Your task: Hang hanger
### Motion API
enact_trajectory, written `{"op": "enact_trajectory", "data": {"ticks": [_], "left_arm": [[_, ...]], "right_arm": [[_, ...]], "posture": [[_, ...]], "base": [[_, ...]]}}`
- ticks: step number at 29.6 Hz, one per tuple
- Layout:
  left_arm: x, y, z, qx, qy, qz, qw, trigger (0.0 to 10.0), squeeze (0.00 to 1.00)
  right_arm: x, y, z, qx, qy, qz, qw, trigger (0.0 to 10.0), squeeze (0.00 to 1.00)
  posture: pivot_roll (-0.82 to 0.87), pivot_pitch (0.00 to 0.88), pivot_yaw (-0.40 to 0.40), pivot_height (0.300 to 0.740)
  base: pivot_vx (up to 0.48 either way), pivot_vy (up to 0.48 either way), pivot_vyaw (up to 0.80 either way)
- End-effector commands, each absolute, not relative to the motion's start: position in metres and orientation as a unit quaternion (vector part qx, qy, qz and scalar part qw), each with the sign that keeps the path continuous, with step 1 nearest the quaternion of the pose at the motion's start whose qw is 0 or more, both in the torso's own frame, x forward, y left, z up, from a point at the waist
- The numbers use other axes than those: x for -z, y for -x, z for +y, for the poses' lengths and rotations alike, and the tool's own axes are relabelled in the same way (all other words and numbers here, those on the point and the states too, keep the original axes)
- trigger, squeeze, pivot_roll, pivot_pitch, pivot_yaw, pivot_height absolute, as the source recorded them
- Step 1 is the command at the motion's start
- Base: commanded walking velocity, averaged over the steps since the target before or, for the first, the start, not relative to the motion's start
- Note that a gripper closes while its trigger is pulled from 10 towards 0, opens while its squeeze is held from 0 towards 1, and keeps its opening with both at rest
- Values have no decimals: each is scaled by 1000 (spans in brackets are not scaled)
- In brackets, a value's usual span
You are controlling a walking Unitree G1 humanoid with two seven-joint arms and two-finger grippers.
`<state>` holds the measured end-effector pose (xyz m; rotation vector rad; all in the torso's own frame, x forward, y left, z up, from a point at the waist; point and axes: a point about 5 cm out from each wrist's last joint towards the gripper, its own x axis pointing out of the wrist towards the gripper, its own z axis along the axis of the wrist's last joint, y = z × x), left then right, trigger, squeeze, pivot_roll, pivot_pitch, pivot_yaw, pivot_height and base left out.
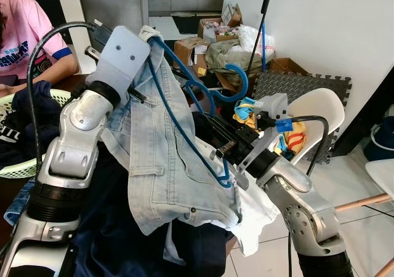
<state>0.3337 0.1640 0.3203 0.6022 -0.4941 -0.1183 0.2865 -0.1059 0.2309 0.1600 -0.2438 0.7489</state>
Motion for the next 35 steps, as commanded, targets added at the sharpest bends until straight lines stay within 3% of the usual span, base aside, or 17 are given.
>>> {"op": "enact_trajectory", "data": {"ticks": [1, 3, 8, 15, 22, 24, 29, 33, 34, 35], "left_arm": [[-331, -334, 179, 25, -307, -252, 917, 0, 0], [-331, -334, 179, 25, -307, -252, 917, 0, 0], [-333, -335, 188, 5, -309, -258, 915, 0, 0], [-333, -335, 182, 12, -297, -271, 916, 0, 0], [-332, -334, 175, 37, -290, -278, 915, 0, 0], [-316, -329, 148, 120, -282, -272, 912, 0, 0], [-309, -327, 139, 145, -277, -266, 912, 0, 0], [-261, -318, 124, 200, -213, -170, 941, 0, 0], [-233, -310, 115, 239, -191, -109, 946, 2980, 0], [-233, -310, 115, 239, -191, -109, 946, 2980, 0]], "right_arm": [[-236, -282, -123, -361, -46, -127, 923, 10000, 0], [-236, -282, -123, -361, -46, -127, 923, 10000, 0], [-251, -272, -179, -361, 51, -106, 925, 10000, 0], [-269, -252, -202, -387, 71, -113, 912, 10000, 0], [-280, -251, -209, -378, 45, -145, 913, 10000, 0], [-292, -260, -214, -339, -19, -197, 920, 10000, 0], [-294, -263, -214, -326, -39, -207, 922, 10000, 0], [-281, -275, -198, -306, -58, -193, 931, 10000, 0], [-275, -279, -188, -303, -63, -183, 933, 10000, 0], [-275, -279, -188, -303, -63, -183, 933, 10000, 0]], "posture": [[33, 78, -33, 740], [33, 78, -33, 740], [16, 71, -28, 740], [13, 67, -28, 740], [13, 60, -25, 740], [15, 58, -24, 740], [15, 58, -24, 740], [32, 70, -26, 740], [41, 74, -29, 740], [41, 74, -29, 740]], "base": [[0, 0, 0], [0, 0, 0], [0, 0, 0], [0, 0, 0], [0, 0, 0], [0, 0, 0], [0, 0, 0], [0, 0, 0], [0, 0, 0], [0, 0, 0]]}}
